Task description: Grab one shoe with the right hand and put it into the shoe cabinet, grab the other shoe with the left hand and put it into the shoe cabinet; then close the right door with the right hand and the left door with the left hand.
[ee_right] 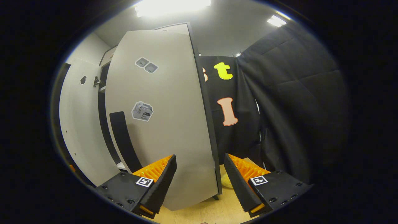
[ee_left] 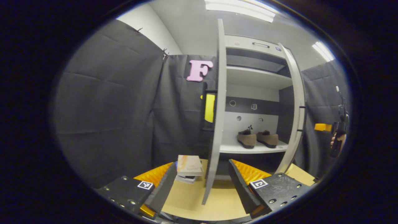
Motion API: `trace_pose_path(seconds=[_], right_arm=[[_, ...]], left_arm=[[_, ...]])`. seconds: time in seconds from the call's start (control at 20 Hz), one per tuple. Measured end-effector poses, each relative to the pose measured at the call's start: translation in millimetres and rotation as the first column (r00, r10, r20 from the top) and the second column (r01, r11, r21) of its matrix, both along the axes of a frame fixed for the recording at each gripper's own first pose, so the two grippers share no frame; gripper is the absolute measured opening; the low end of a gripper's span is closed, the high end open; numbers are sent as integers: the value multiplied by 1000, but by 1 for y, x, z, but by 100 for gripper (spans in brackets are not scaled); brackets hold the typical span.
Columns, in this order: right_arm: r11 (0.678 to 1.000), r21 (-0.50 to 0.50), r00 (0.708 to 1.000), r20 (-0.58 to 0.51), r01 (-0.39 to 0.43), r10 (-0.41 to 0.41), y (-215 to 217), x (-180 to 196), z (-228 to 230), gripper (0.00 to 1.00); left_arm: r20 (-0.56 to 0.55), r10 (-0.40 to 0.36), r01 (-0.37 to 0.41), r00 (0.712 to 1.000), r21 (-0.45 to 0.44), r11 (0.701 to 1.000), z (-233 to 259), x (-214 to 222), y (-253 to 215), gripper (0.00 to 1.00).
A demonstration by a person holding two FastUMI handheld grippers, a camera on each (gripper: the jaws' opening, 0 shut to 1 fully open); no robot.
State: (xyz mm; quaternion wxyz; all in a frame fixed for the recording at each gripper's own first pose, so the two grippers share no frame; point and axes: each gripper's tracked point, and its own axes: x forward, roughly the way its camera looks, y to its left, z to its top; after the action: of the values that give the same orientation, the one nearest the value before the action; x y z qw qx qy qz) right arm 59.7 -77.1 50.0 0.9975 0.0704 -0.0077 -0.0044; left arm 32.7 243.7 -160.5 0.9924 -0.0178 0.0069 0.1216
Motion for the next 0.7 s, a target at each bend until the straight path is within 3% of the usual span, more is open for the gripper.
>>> trace_pose_path(seconds=[0.2, 0.25, 0.3, 0.7], right_arm=[[999, 2, 998, -32, -46, 46, 14, -1, -11, 97], [998, 3, 998, -38, -58, 58, 18, -2, -13, 97], [998, 2, 997, -42, -67, 67, 22, -4, -15, 97], [992, -15, 991, -35, -127, 127, 39, -21, -22, 97]], left_arm=[[80, 76, -76, 994, -10, 997, 43, 6, 50, 100], [95, 81, -82, 992, 0, 997, 53, 14, 62, 96], [111, 86, -87, 990, 8, 996, 61, 20, 71, 100], [130, -21, 11, 991, 75, 997, 96, 72, 105, 96]])
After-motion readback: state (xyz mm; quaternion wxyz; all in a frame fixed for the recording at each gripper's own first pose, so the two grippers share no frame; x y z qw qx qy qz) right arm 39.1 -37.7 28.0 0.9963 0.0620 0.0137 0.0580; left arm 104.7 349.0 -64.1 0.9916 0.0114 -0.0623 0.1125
